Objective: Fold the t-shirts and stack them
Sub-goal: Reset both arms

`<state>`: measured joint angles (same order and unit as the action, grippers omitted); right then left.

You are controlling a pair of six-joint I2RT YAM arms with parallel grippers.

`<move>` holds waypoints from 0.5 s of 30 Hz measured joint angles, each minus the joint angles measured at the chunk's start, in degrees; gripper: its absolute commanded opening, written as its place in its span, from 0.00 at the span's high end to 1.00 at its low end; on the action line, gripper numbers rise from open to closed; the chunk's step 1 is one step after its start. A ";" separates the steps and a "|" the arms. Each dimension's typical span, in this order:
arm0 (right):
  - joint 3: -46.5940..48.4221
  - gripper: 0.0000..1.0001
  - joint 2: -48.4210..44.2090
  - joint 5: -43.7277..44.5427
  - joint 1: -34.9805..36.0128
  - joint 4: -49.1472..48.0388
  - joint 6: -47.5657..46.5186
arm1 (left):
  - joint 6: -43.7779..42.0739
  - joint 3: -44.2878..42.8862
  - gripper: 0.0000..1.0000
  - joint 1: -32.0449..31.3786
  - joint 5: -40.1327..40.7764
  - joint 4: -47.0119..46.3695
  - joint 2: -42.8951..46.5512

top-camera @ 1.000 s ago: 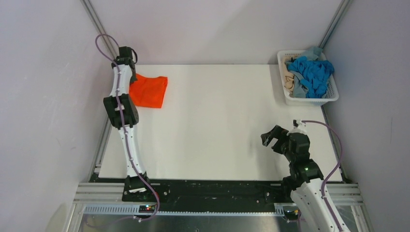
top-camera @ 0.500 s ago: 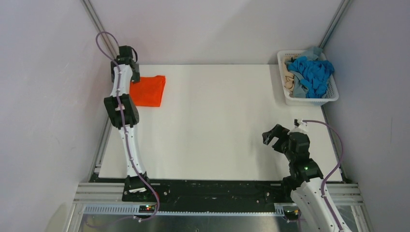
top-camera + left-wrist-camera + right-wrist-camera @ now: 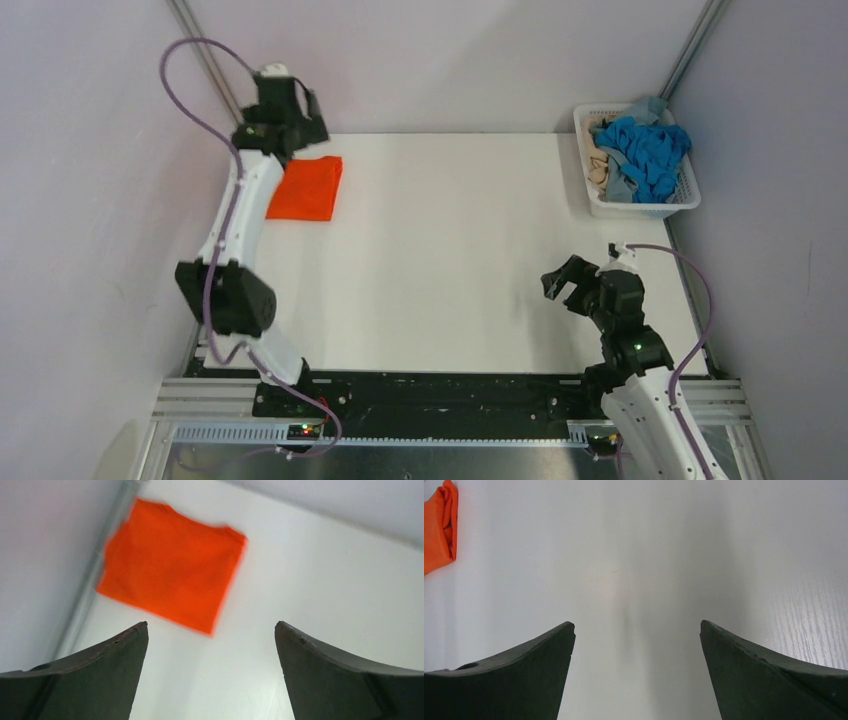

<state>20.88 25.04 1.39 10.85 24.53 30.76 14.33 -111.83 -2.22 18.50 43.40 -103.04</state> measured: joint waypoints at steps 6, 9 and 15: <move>0.44 0.00 -0.17 -3.21 0.00 1.09 -0.96 | 5.07 41.16 0.00 -18.23 1.51 -11.39 26.62; 0.48 0.00 0.26 -3.34 0.07 1.44 -0.98 | 8.74 59.95 0.00 -22.86 1.44 -14.53 39.65; 0.50 0.00 0.37 -3.45 0.33 1.84 -0.81 | 14.82 82.77 0.00 -23.39 2.32 -17.55 65.61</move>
<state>21.39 25.41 -2.07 11.18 26.37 29.95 29.15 -29.06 -25.61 20.82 25.85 -37.43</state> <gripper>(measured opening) 0.996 0.996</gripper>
